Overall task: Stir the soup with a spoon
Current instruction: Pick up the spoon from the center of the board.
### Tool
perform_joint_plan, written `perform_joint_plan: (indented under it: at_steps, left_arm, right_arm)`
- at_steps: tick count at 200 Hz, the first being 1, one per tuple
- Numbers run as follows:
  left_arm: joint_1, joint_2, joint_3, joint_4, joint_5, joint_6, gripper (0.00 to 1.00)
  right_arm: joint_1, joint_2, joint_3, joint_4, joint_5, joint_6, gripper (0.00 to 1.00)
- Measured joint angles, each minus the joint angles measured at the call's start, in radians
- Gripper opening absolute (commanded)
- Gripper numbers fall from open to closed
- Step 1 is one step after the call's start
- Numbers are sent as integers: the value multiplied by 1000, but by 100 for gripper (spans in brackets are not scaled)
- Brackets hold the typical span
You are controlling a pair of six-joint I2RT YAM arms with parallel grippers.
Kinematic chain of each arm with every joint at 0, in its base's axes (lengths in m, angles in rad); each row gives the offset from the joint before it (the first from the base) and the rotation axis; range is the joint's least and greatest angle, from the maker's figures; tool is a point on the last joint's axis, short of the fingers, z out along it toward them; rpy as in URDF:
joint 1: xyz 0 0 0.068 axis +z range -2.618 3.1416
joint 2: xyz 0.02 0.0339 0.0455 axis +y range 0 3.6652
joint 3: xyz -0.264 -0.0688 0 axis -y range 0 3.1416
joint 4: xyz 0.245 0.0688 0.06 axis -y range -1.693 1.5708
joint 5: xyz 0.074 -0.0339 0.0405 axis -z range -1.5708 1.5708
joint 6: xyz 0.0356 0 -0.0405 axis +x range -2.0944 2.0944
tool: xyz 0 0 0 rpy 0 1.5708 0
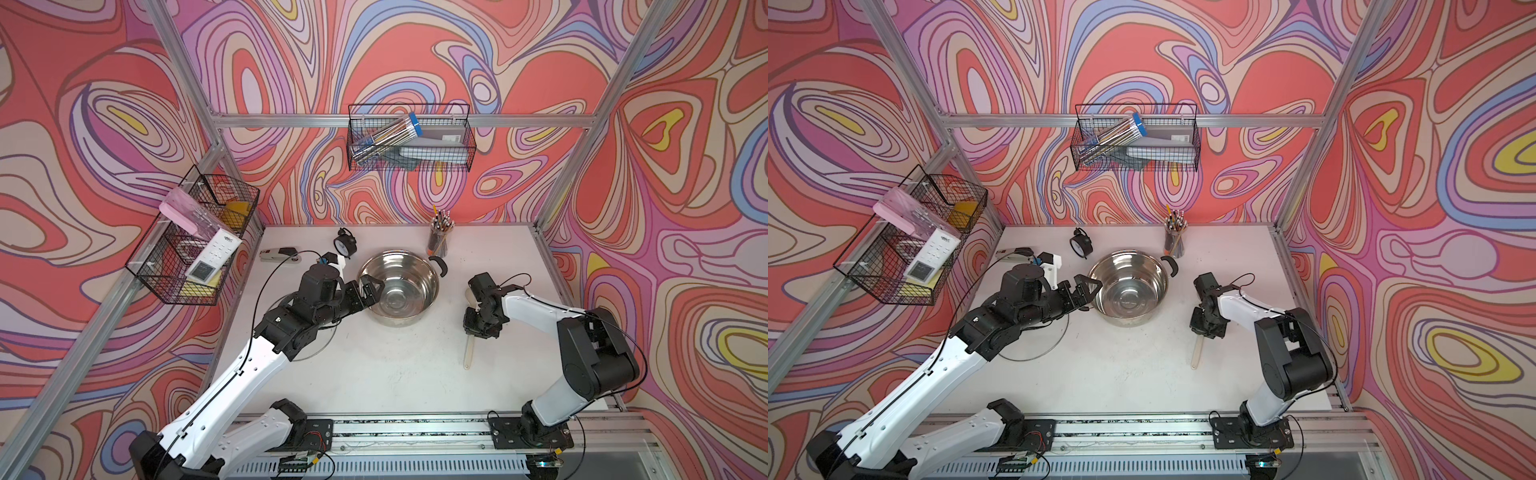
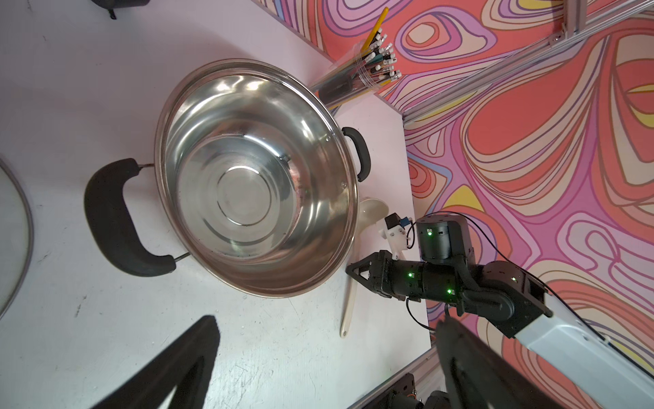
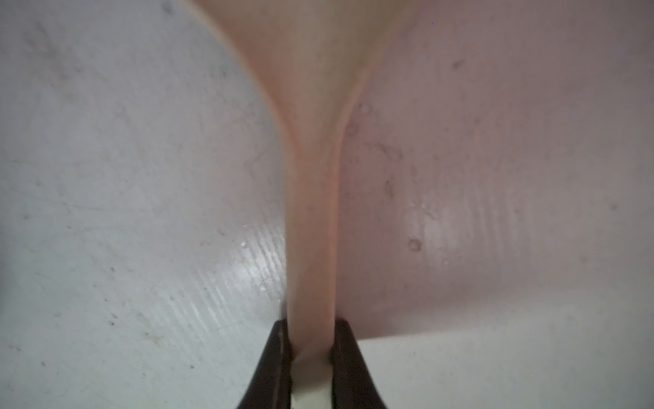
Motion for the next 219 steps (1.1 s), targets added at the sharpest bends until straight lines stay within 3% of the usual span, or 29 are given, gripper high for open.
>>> perform_joint_plan:
  at_steps: [54, 104, 126, 150, 219]
  left_arm:
    - [-11, 2, 0, 143, 48, 0, 99]
    - [-30, 27, -17, 406, 146, -41, 97]
    - [-43, 63, -17, 506, 179, -51, 88]
    - [-51, 99, -17, 583, 203, -60, 86]
    - [-88, 135, 26, 644, 218, -67, 87]
  right_arm:
    - [3, -111, 45, -138, 0, 31, 0]
    - [3, -235, 421, -311, -35, 97, 0]
    - [3, -230, 626, -324, -91, 165, 0]
    - [8, -210, 777, -303, -165, 272, 0]
    - [142, -77, 925, -212, -232, 494, 0]
